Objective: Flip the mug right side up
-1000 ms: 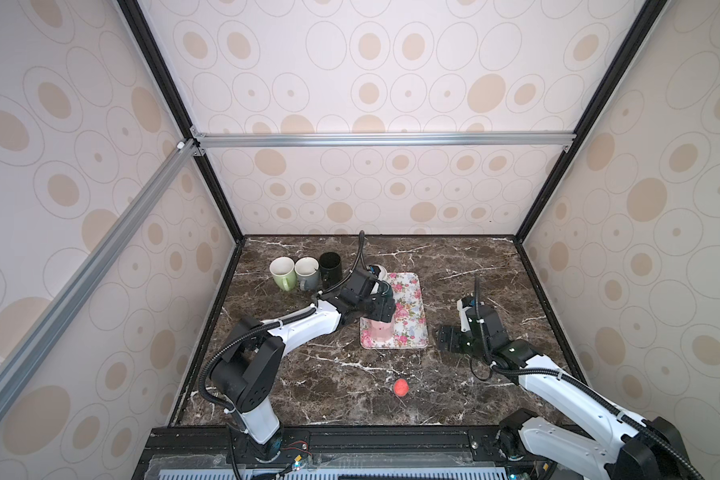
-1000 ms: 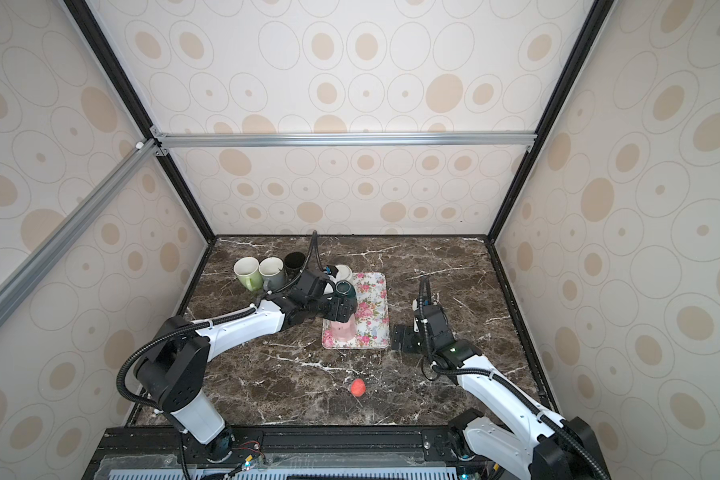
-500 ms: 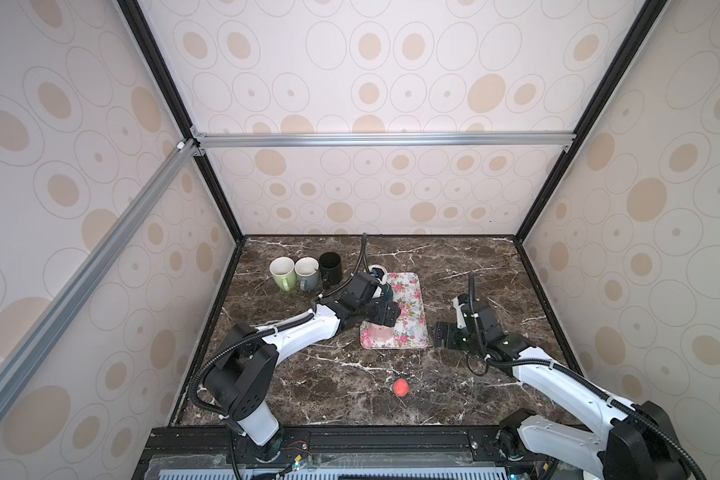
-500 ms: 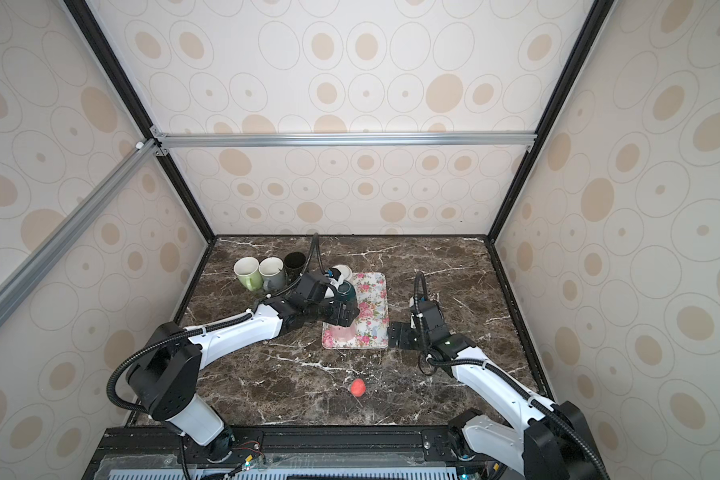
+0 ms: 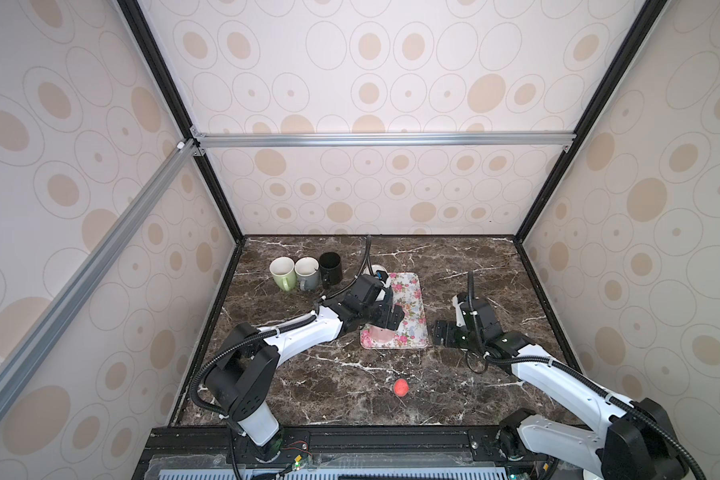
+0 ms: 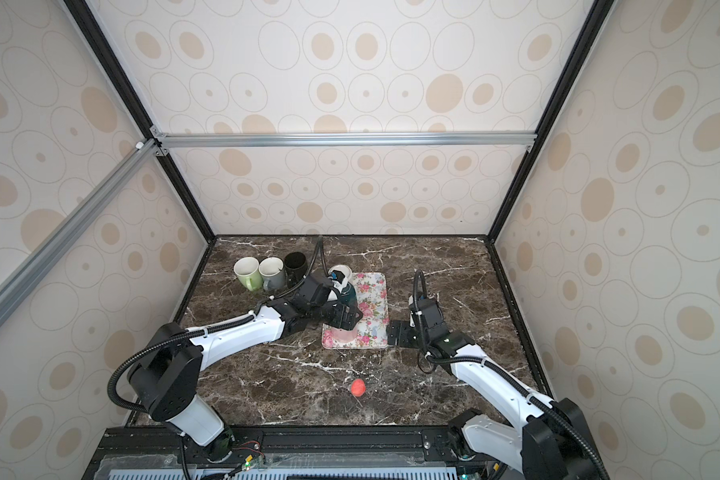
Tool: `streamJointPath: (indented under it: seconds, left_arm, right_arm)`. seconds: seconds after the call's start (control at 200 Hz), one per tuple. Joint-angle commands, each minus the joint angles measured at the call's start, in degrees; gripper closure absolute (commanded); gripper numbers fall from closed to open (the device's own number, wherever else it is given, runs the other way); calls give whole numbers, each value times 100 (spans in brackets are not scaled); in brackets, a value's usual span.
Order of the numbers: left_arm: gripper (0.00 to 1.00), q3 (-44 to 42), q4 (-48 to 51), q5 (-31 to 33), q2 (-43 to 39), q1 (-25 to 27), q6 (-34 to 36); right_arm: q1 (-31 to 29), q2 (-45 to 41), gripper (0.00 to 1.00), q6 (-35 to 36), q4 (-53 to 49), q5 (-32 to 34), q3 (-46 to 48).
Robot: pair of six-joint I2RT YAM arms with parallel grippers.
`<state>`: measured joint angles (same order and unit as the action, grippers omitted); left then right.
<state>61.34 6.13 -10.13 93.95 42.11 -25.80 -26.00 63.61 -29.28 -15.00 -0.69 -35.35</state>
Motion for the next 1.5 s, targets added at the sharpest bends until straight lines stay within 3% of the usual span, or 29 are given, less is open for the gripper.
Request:
streamJointPath:
  seconds: [0.0, 0.145, 0.31, 0.605, 0.885, 1.295, 1.495]
  left_arm:
    - [2, 105, 81, -41, -37, 135, -83]
    - [2, 231, 253, 41, 50, 140, 111]
    - [2, 373, 609, 557, 76, 130, 399]
    - [2, 245, 467, 653, -93, 33, 355]
    - [2, 18, 163, 53, -196, -476, 299]
    - [2, -169, -34, -256, -194, -717, 190]
    - [2, -315, -175, -118, -509, -730, 110]
  right_arm:
    - [8, 63, 4, -57, -11, -45, -119]
    - [15, 55, 4, -75, -11, -54, -88]
    - [12, 19, 4, -50, -23, -39, -94]
    - [8, -11, 4, -48, -64, -80, -125]
    - [11, -48, 4, -104, -90, -88, -94]
    - [12, -129, 4, -61, -11, -264, -71]
    - [10, 641, 12, -39, 316, -195, -317]
